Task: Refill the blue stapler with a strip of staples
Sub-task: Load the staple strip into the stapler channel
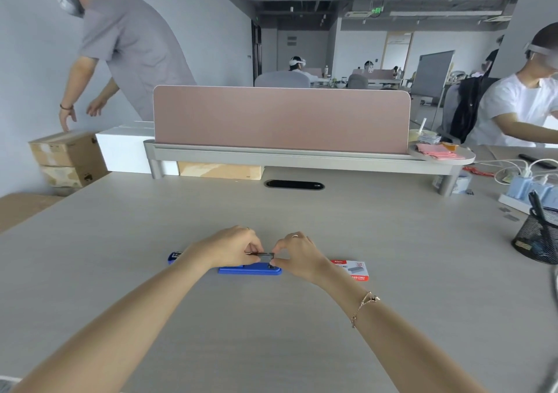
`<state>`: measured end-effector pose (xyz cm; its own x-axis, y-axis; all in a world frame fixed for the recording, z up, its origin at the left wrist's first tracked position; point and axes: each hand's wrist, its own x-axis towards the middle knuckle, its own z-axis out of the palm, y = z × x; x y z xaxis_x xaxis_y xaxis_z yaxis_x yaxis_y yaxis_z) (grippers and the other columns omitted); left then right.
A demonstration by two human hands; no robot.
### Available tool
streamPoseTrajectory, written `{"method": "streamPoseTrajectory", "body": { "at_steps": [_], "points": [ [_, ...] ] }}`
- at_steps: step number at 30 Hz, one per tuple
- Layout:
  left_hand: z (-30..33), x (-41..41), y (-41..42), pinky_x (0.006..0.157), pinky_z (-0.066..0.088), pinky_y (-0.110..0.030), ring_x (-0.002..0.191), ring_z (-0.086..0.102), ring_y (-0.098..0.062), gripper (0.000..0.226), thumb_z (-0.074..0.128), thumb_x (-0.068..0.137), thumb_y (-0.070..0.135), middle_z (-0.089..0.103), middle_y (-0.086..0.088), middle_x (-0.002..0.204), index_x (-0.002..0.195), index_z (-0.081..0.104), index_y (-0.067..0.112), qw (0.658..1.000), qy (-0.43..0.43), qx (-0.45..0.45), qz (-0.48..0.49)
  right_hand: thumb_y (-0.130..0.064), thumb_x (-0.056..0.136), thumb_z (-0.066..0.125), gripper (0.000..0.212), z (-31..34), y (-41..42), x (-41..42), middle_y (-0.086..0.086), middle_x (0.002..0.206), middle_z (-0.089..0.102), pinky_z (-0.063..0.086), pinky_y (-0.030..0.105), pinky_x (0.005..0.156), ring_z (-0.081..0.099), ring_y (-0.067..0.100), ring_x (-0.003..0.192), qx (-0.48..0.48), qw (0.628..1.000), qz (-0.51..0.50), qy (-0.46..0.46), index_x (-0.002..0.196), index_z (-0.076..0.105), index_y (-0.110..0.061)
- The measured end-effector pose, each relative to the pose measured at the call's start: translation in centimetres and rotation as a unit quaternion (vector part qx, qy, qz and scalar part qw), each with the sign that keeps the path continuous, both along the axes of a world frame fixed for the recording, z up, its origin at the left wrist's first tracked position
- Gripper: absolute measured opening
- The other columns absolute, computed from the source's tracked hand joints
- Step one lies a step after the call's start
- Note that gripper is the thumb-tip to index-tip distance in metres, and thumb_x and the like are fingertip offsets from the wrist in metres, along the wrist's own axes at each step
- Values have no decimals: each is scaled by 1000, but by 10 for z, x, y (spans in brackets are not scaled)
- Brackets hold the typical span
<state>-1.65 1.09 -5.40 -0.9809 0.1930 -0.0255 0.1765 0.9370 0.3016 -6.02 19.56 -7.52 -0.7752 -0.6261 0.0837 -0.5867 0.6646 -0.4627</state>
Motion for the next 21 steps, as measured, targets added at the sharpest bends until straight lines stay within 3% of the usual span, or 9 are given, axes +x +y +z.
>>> {"method": "streamPoseTrajectory", "body": {
  "at_steps": [4, 8, 16, 21],
  "points": [
    [0, 1, -1, 74, 50, -24, 80, 57, -4, 17, 64, 84, 29, 55, 16, 83, 99, 71, 26, 1000, 10, -8, -1, -28, 86, 59, 32, 0, 1, 2, 11, 124, 58, 30, 33, 104, 36, 25, 127, 14, 1000, 1, 2, 115, 62, -15],
    [0, 5, -12, 69, 44, -18, 83, 56, -5, 19, 65, 84, 31, 55, 14, 87, 101, 70, 25, 1000, 13, -25, 2, -30, 84, 60, 30, -4, 3, 1, 9, 119, 61, 31, 32, 102, 39, 25, 124, 21, 1000, -8, -2, 110, 64, -15],
    [-2, 25, -55, 94, 46, -33, 107, 54, -13, 38, 69, 83, 36, 58, 5, 110, 118, 61, 23, 997, -23, -44, 66, -34, 82, 61, 33, -5, 3, 6, 10, 110, 66, 36, 36, 100, 44, 29, 117, 51, 999, -12, 9, 105, 66, -11],
    [-9, 38, -85, 87, 46, -33, 99, 54, -14, 34, 71, 81, 35, 57, 5, 103, 112, 63, 24, 992, -34, -59, 107, -37, 79, 63, 38, -8, 1, 7, 12, 111, 63, 36, 36, 99, 45, 29, 115, 55, 998, -22, 13, 107, 64, -10]
  ]
}}
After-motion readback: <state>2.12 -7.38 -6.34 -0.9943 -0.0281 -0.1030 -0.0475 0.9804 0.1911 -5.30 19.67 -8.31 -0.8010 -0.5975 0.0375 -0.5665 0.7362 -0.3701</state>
